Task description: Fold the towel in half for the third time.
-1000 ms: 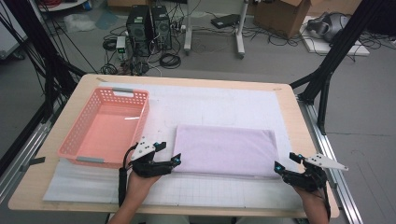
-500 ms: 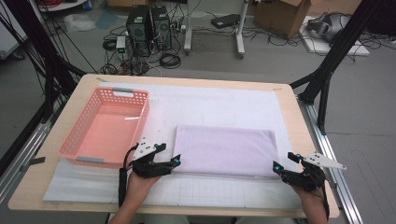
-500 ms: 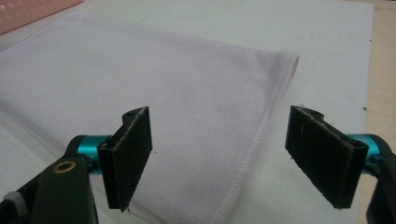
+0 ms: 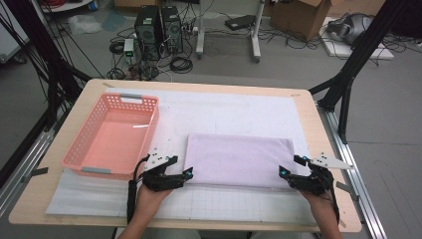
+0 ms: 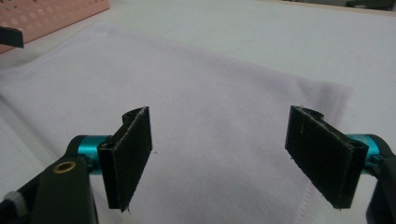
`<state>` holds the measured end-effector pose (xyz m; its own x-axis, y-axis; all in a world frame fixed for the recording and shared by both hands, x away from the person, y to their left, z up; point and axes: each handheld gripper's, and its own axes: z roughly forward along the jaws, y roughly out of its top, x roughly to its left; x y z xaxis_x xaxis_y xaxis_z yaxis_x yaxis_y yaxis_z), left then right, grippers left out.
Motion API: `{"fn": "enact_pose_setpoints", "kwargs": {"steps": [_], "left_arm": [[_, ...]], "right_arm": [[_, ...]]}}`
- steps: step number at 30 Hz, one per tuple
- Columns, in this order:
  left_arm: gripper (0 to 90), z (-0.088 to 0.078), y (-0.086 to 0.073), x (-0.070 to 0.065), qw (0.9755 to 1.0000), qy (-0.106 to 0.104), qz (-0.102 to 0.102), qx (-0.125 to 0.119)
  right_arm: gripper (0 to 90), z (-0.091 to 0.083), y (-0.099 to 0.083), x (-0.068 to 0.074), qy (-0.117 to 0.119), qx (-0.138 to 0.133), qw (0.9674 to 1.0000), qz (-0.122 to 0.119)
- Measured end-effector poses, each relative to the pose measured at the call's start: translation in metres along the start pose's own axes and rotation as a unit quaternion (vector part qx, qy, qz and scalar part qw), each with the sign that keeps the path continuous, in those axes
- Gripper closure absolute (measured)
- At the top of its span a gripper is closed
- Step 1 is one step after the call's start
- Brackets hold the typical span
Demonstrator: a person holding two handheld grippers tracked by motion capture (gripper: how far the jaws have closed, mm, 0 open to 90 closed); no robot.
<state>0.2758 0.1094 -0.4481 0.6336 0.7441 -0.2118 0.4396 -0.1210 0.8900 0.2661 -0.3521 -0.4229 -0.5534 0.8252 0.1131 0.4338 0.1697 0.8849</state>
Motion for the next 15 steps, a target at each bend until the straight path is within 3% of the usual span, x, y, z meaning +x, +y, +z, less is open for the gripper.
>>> {"fn": "enact_pose_setpoints", "kwargs": {"steps": [8,11,15], "left_arm": [[30.1,0.005,-0.001,-0.001,0.9988,0.016,-0.022,0.04],[30.1,0.01,0.0,0.0,0.9971,0.023,-0.034,0.064],[29.3,0.013,0.0,-0.001,0.9958,0.031,-0.03,0.08]], "right_arm": [[22.1,0.02,0.018,0.012,0.026,0.004,0.9996,-0.014],[22.0,0.036,0.03,0.021,0.042,0.012,0.9987,-0.026],[21.8,0.055,0.042,0.031,0.055,0.027,0.9973,-0.039]]}}
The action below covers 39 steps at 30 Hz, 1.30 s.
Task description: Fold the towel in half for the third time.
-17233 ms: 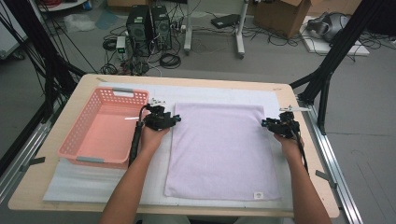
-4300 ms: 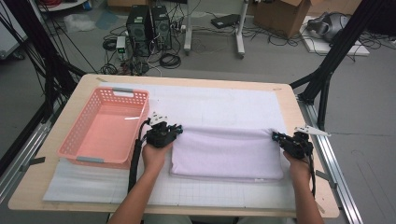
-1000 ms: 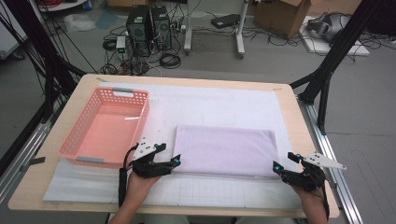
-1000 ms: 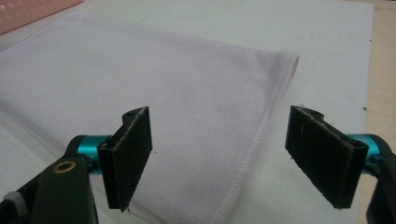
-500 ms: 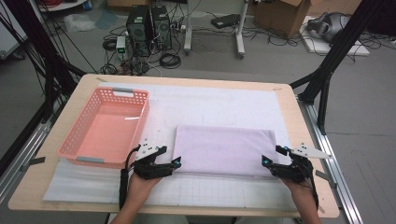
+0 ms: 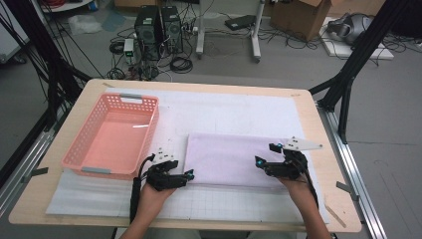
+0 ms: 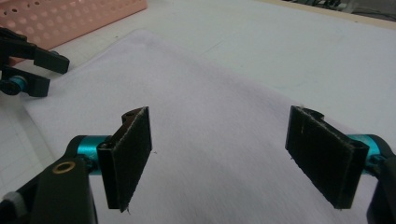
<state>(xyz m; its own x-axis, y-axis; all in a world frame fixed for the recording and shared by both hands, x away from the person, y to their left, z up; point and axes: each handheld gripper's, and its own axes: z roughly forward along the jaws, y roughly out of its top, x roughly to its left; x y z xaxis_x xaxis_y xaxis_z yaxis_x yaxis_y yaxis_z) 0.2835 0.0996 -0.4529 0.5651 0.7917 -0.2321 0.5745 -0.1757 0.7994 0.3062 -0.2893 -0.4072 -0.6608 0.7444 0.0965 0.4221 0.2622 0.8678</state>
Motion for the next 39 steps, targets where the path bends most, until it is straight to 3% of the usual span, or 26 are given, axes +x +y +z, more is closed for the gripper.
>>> {"fn": "enact_pose_setpoints", "kwargs": {"steps": [6,10,14,22,29,32,33,39], "left_arm": [[29.9,0.002,0.001,-0.001,0.9999,0.006,0.007,0.012],[37.3,0.003,0.001,-0.003,0.9997,0.022,0.007,0.011],[49.8,0.003,0.001,-0.008,0.9992,0.029,0.022,0.014],[57.7,0.004,0.0,-0.015,0.9986,0.043,0.028,0.015],[62.4,0.004,0.0,-0.014,0.9991,0.039,0.011,0.013],[67.8,0.004,-0.001,-0.014,0.9994,0.034,0.002,0.013],[70.0,0.004,0.0,-0.013,0.9994,0.03,-0.009,0.014],[75.3,0.003,0.0,-0.009,0.9993,0.016,-0.031,0.016]], "right_arm": [[21.4,0.026,0.018,0.007,0.014,0.026,0.9995,-0.012],[21.3,0.041,0.032,0.01,0.02,0.037,0.999,-0.016],[21.1,0.06,0.043,0.013,0.035,0.054,0.9977,-0.024],[20.7,0.099,0.057,0.019,0.066,0.088,0.9935,-0.028],[21.2,0.126,0.065,0.03,0.08,0.107,0.99,-0.044],[26.9,0.138,0.068,0.036,0.087,0.124,0.9869,-0.054],[27.6,0.143,0.069,0.039,0.088,0.128,0.986,-0.061],[29.5,0.174,0.079,0.053,0.095,0.146,0.9816,-0.077]]}}
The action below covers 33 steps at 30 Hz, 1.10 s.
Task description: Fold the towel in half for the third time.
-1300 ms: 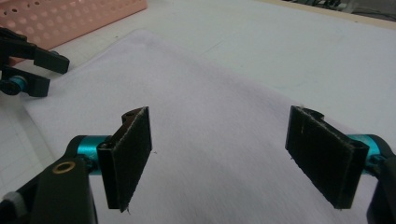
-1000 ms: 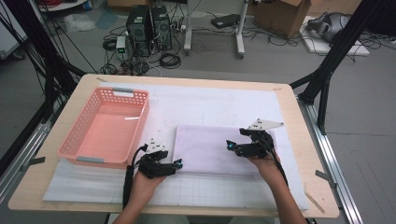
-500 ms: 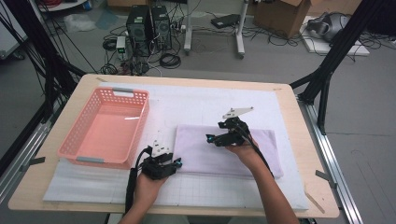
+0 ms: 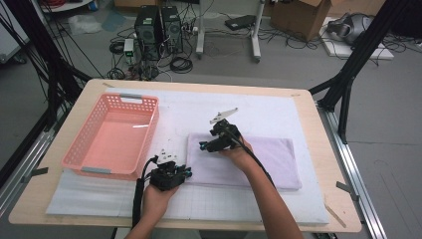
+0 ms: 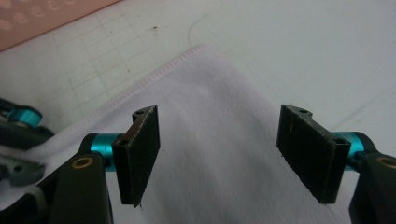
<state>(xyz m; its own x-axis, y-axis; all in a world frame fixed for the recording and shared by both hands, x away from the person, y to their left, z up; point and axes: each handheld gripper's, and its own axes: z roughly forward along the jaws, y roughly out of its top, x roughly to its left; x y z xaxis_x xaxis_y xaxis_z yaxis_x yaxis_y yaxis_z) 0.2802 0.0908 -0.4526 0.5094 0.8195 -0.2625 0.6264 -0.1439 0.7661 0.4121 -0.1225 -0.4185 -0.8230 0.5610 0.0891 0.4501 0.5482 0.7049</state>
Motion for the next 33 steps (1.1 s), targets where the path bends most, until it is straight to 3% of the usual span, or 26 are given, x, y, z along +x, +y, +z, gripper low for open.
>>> {"fn": "enact_pose_setpoints", "kwargs": {"steps": [4,10,13,14,20,22,28,33], "left_arm": [[77.5,0.0,-0.002,-0.002,0.9999,0.006,-0.002,-0.008],[78.3,0.0,-0.002,0.0,0.9998,-0.001,-0.016,-0.007],[78.4,0.0,-0.002,0.001,0.9997,-0.006,-0.025,-0.006],[78.4,0.0,-0.002,0.001,0.9997,-0.006,-0.025,-0.006],[80.6,-0.001,-0.001,0.007,0.999,-0.022,-0.04,0.001],[81.3,-0.003,-0.001,0.01,0.9983,-0.03,-0.049,0.004],[83.1,-0.009,-0.002,0.013,0.9981,-0.029,-0.054,0.006],[84.0,-0.023,-0.002,0.014,0.9981,-0.026,-0.056,-0.007]], "right_arm": [[28.9,0.019,0.014,0.002,-0.001,0.022,0.9997,-0.014],[32.2,0.033,0.023,-0.001,-0.012,0.036,0.9992,-0.006],[44.8,0.043,0.027,-0.004,-0.005,0.051,0.9986,-0.012],[44.8,0.043,0.027,-0.004,-0.005,0.051,0.9986,-0.012],[78.5,0.044,0.029,-0.003,0.029,0.058,0.9974,-0.031],[80.2,0.044,0.03,-0.002,0.028,0.059,0.9972,-0.036],[81.7,0.042,0.032,0.002,0.033,0.047,0.9977,-0.036],[81.8,0.034,0.042,0.012,0.057,0.009,0.9976,-0.038]]}}
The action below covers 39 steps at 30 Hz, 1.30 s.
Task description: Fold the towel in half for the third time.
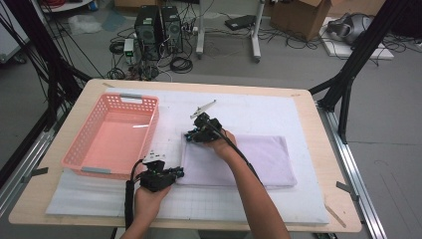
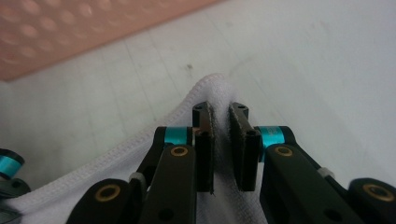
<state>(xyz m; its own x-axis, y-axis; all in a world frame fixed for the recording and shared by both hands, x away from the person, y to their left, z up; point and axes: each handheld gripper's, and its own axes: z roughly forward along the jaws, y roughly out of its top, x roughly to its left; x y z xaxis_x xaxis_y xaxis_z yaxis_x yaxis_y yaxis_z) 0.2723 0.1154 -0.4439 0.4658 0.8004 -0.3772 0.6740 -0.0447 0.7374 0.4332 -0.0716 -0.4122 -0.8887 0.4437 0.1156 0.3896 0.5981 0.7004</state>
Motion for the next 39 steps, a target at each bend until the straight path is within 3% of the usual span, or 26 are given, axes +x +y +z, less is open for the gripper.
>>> {"fn": "enact_pose_setpoints", "kwargs": {"steps": [6,9,11,16,24,36,39], "left_arm": [[84.1,-0.015,0.01,0.001,0.9984,-0.033,-0.006,-0.045],[84.1,-0.015,0.013,-0.002,0.9976,-0.045,-0.006,-0.052],[84.1,-0.011,0.016,-0.009,0.9963,-0.066,-0.004,-0.055],[84.1,-0.001,0.021,-0.023,0.9942,-0.094,0.008,-0.052],[84.1,0.019,0.031,-0.044,0.9929,-0.11,0.02,-0.041],[83.8,0.058,0.05,-0.088,0.9903,-0.129,0.052,-0.011],[83.7,0.068,0.055,-0.099,0.9893,-0.131,0.064,-0.004]], "right_arm": [[81.7,-0.019,0.012,0.009,0.022,-0.057,0.9981,0.001],[81.7,-0.028,0.014,0.01,0.02,-0.068,0.9975,-0.004],[81.6,-0.034,0.013,0.008,0.018,-0.071,0.9973,-0.005],[81.5,-0.048,0.005,0.003,0.021,-0.086,0.9961,0.007],[81.6,-0.071,-0.011,-0.006,0.014,-0.103,0.9944,0.018],[81.5,-0.112,-0.057,-0.031,-0.017,-0.137,0.9885,0.062],[80.9,-0.125,-0.074,-0.041,-0.028,-0.144,0.9857,0.083]]}}
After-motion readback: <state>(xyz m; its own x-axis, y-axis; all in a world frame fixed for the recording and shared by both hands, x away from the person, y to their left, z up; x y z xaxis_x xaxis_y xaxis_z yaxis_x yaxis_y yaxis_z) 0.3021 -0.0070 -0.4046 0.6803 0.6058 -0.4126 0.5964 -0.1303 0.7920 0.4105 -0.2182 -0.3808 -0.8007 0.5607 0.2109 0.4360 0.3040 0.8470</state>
